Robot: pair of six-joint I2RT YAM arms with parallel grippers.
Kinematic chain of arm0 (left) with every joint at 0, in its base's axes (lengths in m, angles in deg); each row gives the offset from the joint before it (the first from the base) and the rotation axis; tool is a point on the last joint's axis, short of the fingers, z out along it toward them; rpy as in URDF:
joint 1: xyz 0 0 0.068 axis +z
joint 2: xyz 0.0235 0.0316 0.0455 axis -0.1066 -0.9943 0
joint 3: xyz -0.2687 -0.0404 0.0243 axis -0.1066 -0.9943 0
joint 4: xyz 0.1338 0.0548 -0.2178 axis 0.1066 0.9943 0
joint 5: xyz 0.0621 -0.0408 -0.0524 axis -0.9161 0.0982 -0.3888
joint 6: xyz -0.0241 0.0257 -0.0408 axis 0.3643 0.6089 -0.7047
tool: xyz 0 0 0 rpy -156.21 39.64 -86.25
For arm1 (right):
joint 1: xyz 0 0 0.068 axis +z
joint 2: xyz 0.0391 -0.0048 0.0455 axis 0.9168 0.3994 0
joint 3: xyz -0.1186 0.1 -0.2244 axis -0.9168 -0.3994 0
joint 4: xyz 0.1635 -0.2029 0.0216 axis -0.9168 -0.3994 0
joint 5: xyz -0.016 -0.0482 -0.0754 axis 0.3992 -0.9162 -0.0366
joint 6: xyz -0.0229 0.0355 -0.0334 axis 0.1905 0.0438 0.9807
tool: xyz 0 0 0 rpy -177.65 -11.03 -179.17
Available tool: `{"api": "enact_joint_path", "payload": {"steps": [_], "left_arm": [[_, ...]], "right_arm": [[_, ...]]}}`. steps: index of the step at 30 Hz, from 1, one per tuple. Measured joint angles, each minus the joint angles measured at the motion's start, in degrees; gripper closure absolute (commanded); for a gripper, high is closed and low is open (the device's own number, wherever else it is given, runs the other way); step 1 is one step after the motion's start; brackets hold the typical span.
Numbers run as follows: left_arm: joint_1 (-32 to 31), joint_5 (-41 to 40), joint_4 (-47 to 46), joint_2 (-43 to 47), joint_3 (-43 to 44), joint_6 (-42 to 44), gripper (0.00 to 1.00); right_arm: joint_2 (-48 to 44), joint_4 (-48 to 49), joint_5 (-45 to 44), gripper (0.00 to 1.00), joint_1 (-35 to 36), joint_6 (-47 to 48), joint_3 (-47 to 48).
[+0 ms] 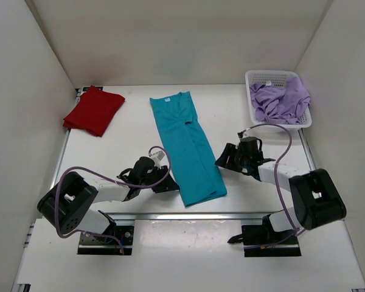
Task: Fold and stack the t-shirts
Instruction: Rotate the tshirt 90 degrees
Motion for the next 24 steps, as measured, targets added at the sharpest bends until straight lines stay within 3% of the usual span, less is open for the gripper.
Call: {"api": "enact_joint_path", "payload": {"steps": [3, 7, 10, 13, 18, 22, 23, 24], "left_arm": [[0.2, -0.1, 0.0, 0.2, 0.5, -0.4, 0.48], [0.1, -0.2, -0.9, 0.0, 0.5, -1.2, 0.47], [-0.7, -0.3, -2.4, -1.9, 1.2, -2.0, 0.53], [-1.9, -0.5, -4.0, -4.9, 2.4, -2.8, 0.76], [0.1, 0.7, -4.4, -6.0, 1.9, -3.0, 0.93], [5.6, 0.5, 0.2, -0.7, -0.3, 0.2, 0.94], [6.8, 0.5, 1.8, 0.9, -0.8, 1.1, 0.93], [8.2, 0.2, 3.5, 2.7, -1.2, 2.3, 0.84]], "right_arm": [[-4.5, 0.0, -0.5, 0.49, 1.4, 0.2, -4.0], [-10.6, 0.0, -0.8, 0.49, 3.3, 0.1, -8.9], [-13.0, 0.1, -0.8, 0.49, 3.7, 0.0, -10.8], [-14.5, -0.2, -0.9, 0.49, 3.7, 0.1, -11.7], [-17.3, -1.9, -1.0, 0.49, 3.8, 0.5, -13.0], [-19.2, -4.2, -1.0, 0.49, 5.1, 1.1, -13.4], [-19.3, -4.5, -0.8, 0.49, 5.9, 1.2, -13.4], [-19.3, -4.7, -0.7, 0.49, 7.0, 1.2, -13.4]]}}
